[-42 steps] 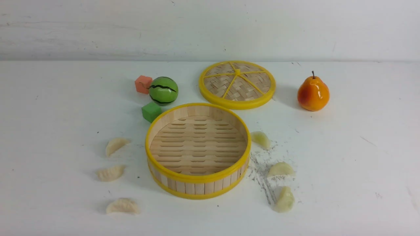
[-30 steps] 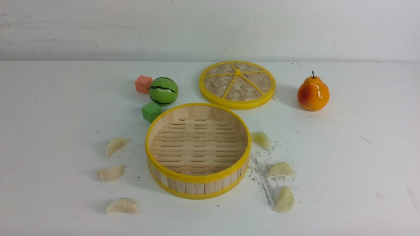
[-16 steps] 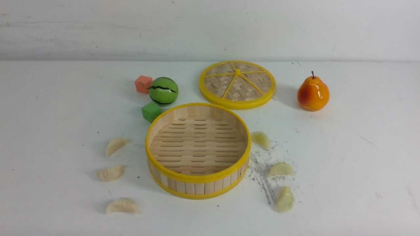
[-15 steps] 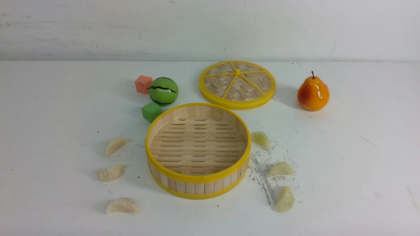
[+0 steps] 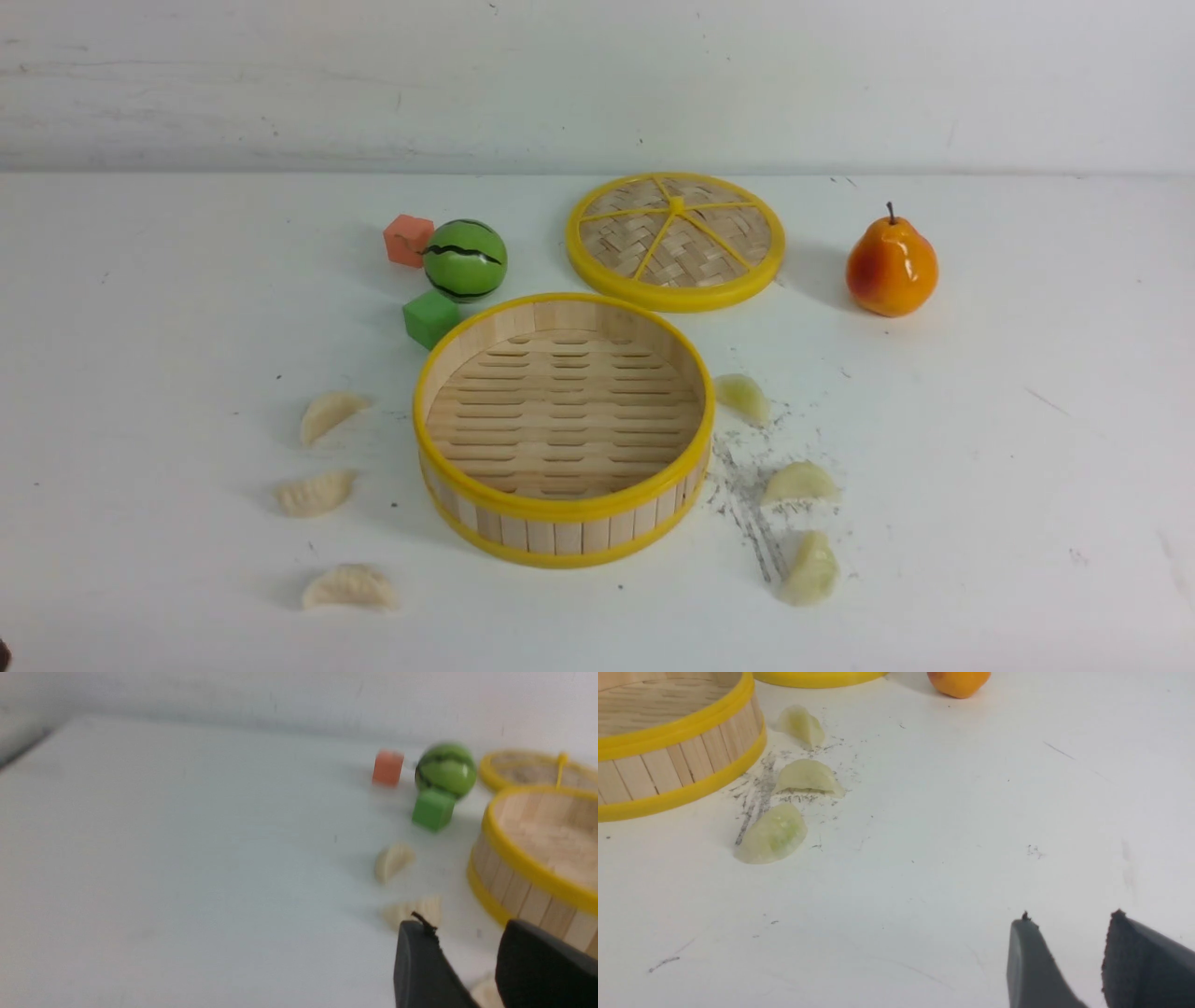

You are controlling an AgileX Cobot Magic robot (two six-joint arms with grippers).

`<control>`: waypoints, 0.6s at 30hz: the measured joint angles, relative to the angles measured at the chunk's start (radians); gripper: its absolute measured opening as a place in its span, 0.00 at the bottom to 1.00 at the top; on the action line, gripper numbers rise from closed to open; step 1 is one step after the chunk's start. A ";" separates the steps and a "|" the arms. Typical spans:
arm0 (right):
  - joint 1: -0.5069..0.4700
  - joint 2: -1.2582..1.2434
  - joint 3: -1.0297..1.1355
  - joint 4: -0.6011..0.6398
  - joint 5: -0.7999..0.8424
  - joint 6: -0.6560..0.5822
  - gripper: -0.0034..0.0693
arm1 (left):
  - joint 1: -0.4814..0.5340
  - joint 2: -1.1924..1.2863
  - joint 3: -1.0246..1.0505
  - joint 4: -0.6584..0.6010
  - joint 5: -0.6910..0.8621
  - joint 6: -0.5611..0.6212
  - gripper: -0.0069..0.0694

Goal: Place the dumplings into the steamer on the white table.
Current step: 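Reach for and grasp a dumpling on the table with the left gripper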

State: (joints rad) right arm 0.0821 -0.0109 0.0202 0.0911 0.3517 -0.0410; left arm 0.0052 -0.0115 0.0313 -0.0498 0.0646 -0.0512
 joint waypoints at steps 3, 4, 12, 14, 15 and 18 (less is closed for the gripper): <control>0.000 0.000 0.008 -0.006 -0.100 0.000 0.38 | 0.000 0.000 0.000 0.000 -0.130 0.000 0.40; 0.000 0.000 0.008 -0.008 -0.161 0.000 0.38 | 0.000 0.000 0.000 0.000 -0.165 0.000 0.40; 0.000 0.000 0.008 0.000 -0.617 0.041 0.38 | 0.000 0.000 0.000 0.000 -0.438 -0.006 0.40; 0.000 0.000 0.008 0.009 -0.674 0.086 0.38 | 0.000 0.000 0.000 0.000 -0.483 -0.020 0.40; 0.000 0.000 0.008 0.014 -0.735 0.142 0.38 | 0.000 0.000 0.000 0.000 -0.533 -0.051 0.40; 0.000 0.000 0.008 0.020 -0.825 0.224 0.38 | 0.000 0.000 0.000 -0.006 -0.618 -0.166 0.40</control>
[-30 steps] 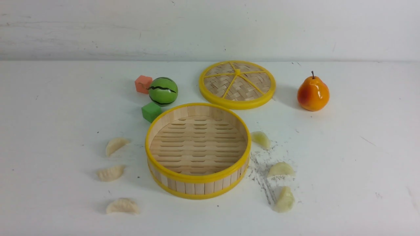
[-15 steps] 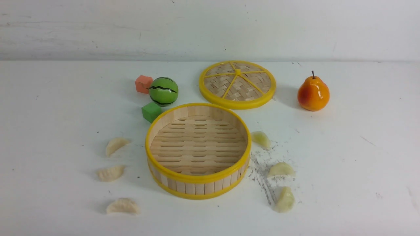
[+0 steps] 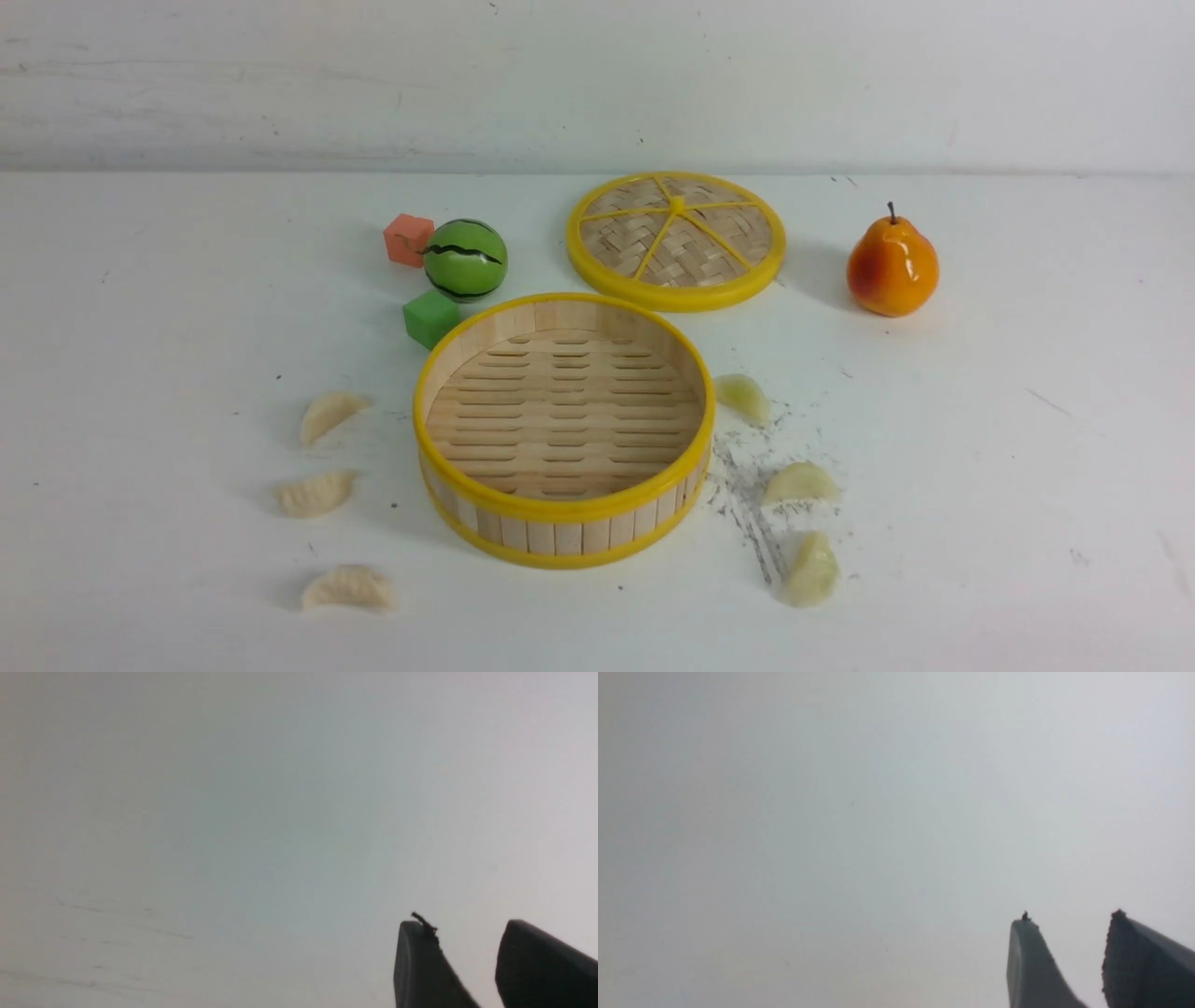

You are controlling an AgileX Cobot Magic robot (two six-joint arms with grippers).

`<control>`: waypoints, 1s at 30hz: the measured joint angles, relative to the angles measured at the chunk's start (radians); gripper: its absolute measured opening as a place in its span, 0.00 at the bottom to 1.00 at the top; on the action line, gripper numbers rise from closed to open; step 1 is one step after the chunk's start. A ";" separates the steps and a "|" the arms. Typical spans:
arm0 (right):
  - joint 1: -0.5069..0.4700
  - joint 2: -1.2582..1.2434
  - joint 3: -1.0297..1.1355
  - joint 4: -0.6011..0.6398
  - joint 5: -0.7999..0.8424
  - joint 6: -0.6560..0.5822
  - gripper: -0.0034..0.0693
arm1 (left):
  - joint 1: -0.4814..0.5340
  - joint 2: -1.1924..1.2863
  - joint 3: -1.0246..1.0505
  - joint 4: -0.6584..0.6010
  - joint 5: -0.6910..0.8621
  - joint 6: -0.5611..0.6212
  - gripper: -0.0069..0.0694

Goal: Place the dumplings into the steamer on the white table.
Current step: 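Reach for and grasp a dumpling on the table with the left gripper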

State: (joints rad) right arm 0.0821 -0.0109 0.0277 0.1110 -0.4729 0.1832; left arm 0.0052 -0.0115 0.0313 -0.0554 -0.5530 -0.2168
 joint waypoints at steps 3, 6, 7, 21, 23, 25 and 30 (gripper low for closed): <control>0.000 0.000 -0.001 0.001 -0.032 0.047 0.38 | 0.000 0.000 -0.005 -0.021 -0.050 -0.146 0.40; 0.000 0.002 -0.052 0.001 0.001 0.059 0.35 | 0.000 0.004 -0.108 -0.029 0.072 -0.255 0.35; 0.000 0.011 -0.080 0.002 0.029 0.060 0.32 | 0.000 0.024 -0.171 -0.024 0.145 -0.271 0.31; 0.000 0.552 -0.418 -0.030 0.645 -0.003 0.04 | -0.001 0.728 -0.680 0.055 0.723 -0.254 0.07; 0.000 0.652 -0.483 0.003 0.789 0.005 0.04 | -0.001 0.847 -0.712 0.038 0.826 -0.216 0.07; 0.000 0.747 -0.550 0.024 0.917 -0.021 0.04 | -0.001 0.958 -0.750 -0.003 0.944 -0.139 0.07; 0.025 0.932 -0.651 0.126 1.112 -0.256 0.04 | -0.001 1.208 -0.882 -0.204 1.170 0.132 0.07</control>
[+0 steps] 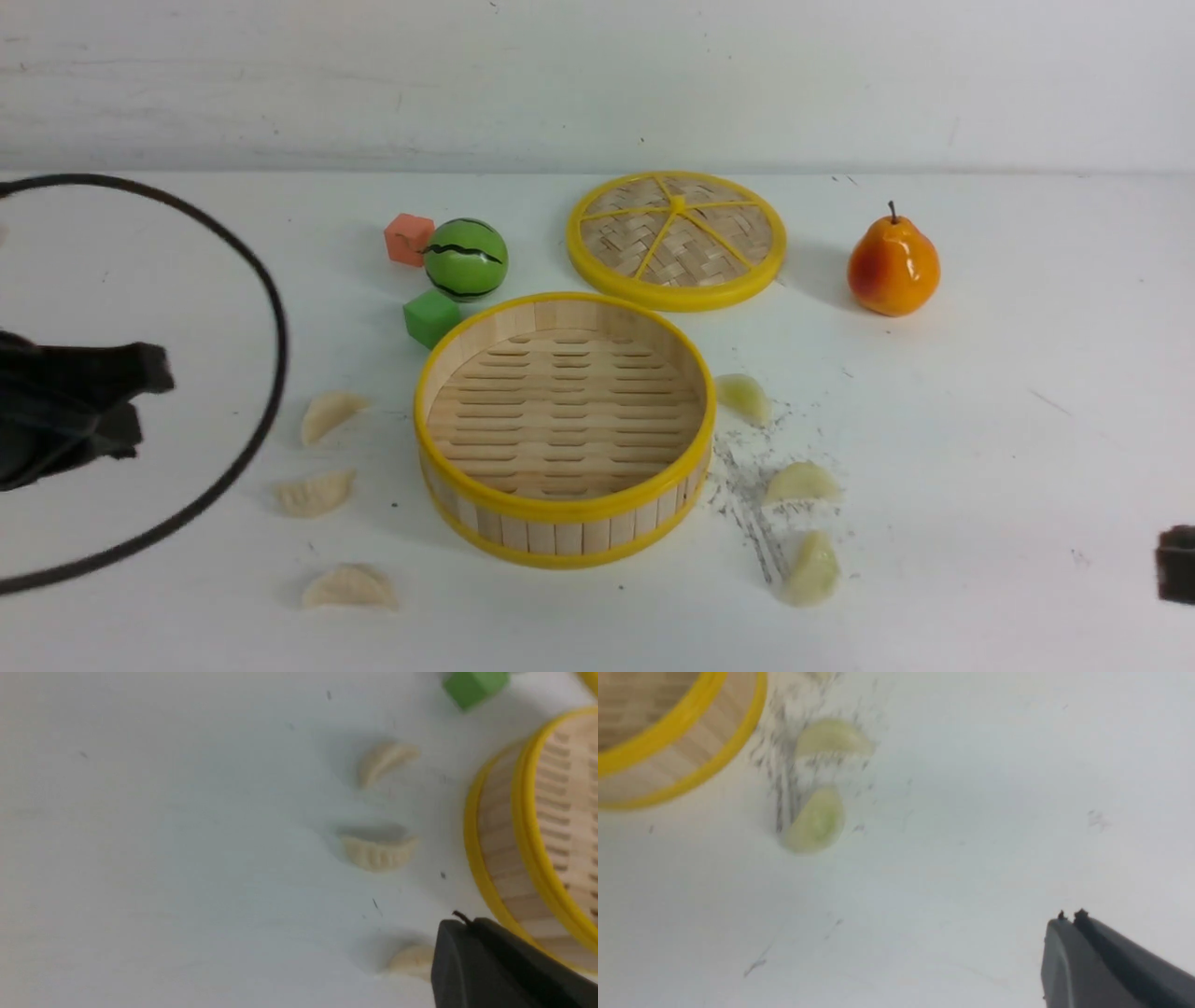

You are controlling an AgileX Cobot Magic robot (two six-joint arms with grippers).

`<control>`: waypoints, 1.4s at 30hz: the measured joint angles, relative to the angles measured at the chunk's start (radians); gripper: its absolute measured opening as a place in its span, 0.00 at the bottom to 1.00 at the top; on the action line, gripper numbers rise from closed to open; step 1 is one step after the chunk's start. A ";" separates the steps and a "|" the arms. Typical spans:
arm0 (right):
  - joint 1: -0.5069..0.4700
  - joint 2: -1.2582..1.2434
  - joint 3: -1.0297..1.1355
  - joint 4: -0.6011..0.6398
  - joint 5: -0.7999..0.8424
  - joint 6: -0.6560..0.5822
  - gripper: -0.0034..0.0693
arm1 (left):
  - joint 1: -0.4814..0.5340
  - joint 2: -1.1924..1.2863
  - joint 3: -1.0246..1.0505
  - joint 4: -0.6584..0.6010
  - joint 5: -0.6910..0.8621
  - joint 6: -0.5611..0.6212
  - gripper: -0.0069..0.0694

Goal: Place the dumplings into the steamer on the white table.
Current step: 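Reach for and grasp a dumpling on the table with the left gripper, then place the dumpling into the bamboo steamer basket with the left gripper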

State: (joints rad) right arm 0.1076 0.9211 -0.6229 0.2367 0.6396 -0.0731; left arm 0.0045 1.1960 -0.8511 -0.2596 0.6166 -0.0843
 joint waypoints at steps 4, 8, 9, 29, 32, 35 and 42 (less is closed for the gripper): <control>0.061 0.079 -0.012 0.095 -0.016 -0.167 0.04 | 0.000 0.159 -0.114 -0.119 0.049 0.186 0.07; 0.126 0.139 -0.012 0.137 -0.043 -0.276 0.04 | -0.009 0.313 -0.239 -0.153 0.074 0.337 0.11; 0.142 0.148 -0.012 0.147 -0.045 -0.286 0.04 | -0.017 0.353 -0.273 -0.144 0.077 0.371 0.15; 0.213 0.156 -0.015 0.188 -0.074 -0.307 0.06 | -0.141 0.829 -0.534 0.205 -0.097 0.499 0.61; 0.213 0.156 -0.015 0.193 -0.084 -0.307 0.06 | -0.140 0.833 -0.538 0.213 -0.088 0.460 0.45; 0.213 0.156 -0.015 0.193 -0.089 -0.307 0.06 | -0.140 0.826 -0.547 0.210 -0.052 0.379 0.30; 0.213 0.156 -0.015 0.194 -0.098 -0.307 0.07 | -0.141 0.759 -0.700 0.220 0.091 0.194 0.32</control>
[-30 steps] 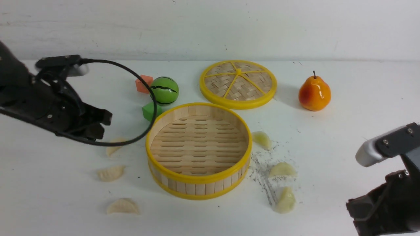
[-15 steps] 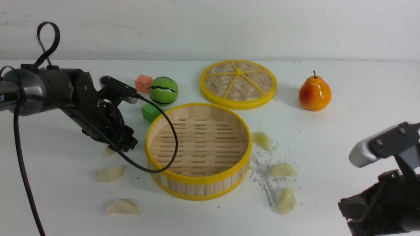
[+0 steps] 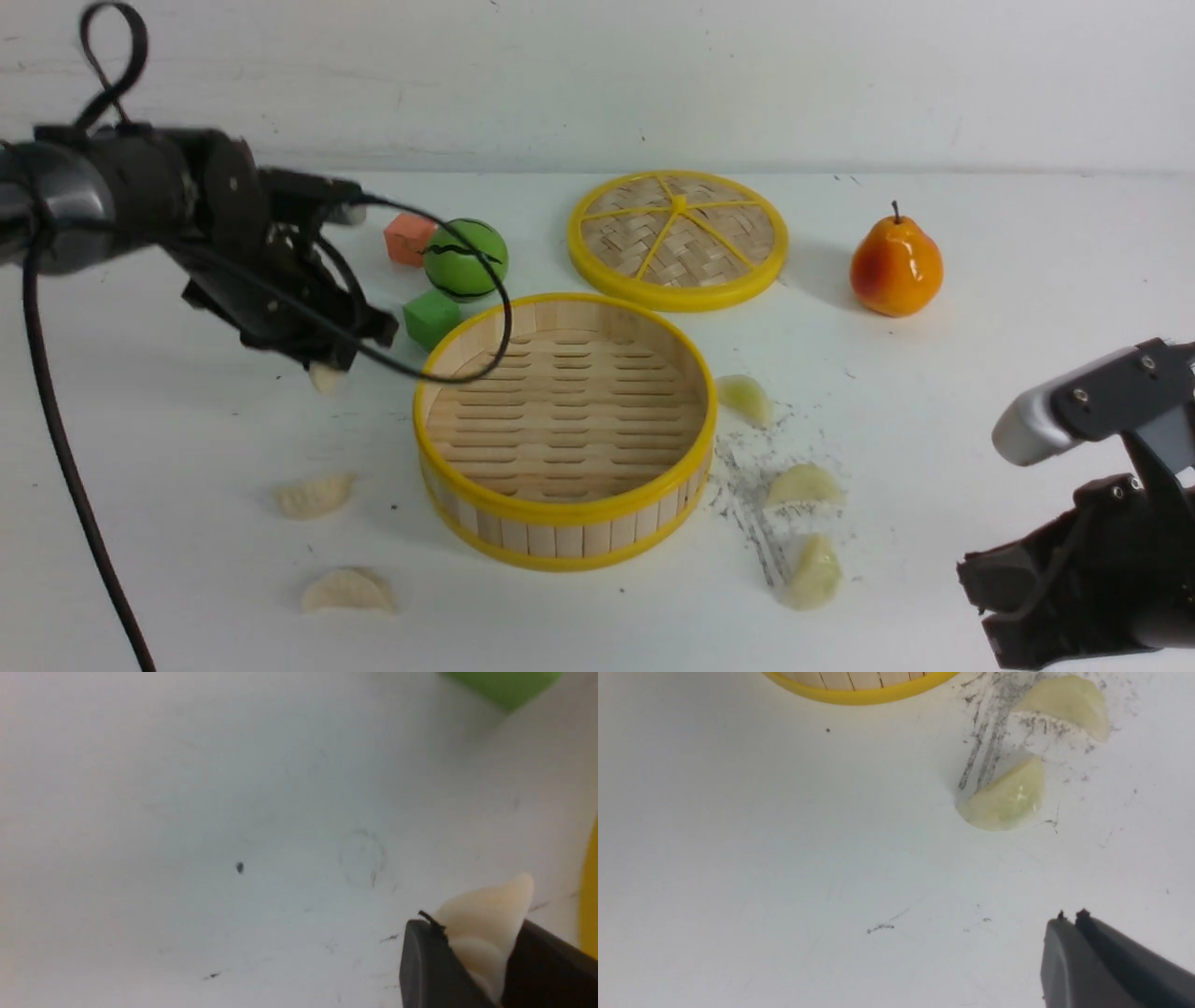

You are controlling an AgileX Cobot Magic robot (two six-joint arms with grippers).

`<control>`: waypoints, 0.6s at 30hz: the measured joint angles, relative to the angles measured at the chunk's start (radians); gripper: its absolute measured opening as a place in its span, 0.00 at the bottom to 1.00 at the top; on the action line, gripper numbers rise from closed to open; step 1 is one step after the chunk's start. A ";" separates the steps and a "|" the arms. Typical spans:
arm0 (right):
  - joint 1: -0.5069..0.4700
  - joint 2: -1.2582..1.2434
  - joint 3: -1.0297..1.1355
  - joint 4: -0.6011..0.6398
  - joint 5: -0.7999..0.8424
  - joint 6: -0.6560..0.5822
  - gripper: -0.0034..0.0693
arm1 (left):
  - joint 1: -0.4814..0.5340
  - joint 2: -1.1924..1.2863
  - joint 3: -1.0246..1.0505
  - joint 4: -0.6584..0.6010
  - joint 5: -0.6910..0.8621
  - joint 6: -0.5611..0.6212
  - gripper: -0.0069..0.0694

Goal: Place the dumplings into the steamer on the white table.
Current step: 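Place the dumpling into the bamboo steamer basket with the left gripper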

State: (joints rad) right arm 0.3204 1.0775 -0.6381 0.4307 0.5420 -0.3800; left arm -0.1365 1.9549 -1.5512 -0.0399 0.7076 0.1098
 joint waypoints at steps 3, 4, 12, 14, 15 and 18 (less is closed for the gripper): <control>0.000 0.000 0.000 0.000 -0.005 0.000 0.08 | -0.013 -0.033 -0.120 -0.051 0.070 -0.058 0.32; 0.000 0.000 0.000 0.001 -0.007 0.000 0.08 | -0.025 -0.039 -0.154 -0.094 0.090 -0.069 0.32; 0.000 0.000 0.000 0.004 -0.010 0.000 0.08 | -0.177 0.042 -0.211 -0.208 0.099 -0.052 0.32; 0.000 0.000 0.000 0.004 -0.010 0.000 0.08 | -0.198 0.110 -0.211 -0.159 0.096 -0.103 0.32; 0.000 0.000 0.000 0.004 -0.010 0.000 0.08 | -0.200 0.135 -0.210 -0.142 0.094 -0.126 0.32; 0.000 0.000 0.000 0.008 -0.010 0.000 0.09 | -0.201 0.189 -0.209 -0.086 0.085 -0.183 0.32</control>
State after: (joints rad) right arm 0.3204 1.0775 -0.6381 0.4383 0.5320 -0.3800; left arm -0.3371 2.1438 -1.7605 -0.1258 0.7925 -0.0732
